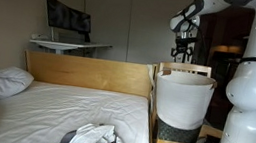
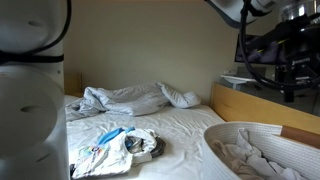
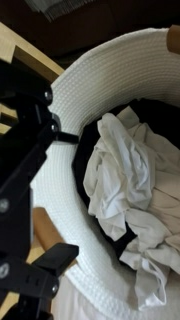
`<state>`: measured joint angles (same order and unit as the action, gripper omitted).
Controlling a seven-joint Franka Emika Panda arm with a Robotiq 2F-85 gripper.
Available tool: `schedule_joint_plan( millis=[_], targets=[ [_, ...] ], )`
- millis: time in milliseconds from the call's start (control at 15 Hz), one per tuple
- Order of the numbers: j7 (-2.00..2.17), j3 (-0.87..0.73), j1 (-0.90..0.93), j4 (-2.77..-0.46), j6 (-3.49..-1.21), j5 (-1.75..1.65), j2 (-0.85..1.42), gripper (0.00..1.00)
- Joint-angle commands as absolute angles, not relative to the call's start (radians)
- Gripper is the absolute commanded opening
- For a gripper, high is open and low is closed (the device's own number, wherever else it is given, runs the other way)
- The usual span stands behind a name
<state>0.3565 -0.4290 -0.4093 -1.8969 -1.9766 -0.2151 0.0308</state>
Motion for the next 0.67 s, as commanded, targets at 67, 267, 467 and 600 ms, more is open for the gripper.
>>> schedule_joint_plan(
  millis=[67, 267, 467, 600],
  targets=[
    [0.368, -0.442, -0.418, -1.891, -1.982, -0.248, 0.103, 1.00],
    [0.374, -0.445, -0.416, -1.880, -1.982, -0.254, 0.147, 1.00],
    [0.331, -0.449, -0.425, -1.888, -1.999, -0.248, 0.132, 1.00],
    [0.295, -0.454, -0.434, -1.957, -2.089, -0.268, 0.138, 1.00]
  ],
)
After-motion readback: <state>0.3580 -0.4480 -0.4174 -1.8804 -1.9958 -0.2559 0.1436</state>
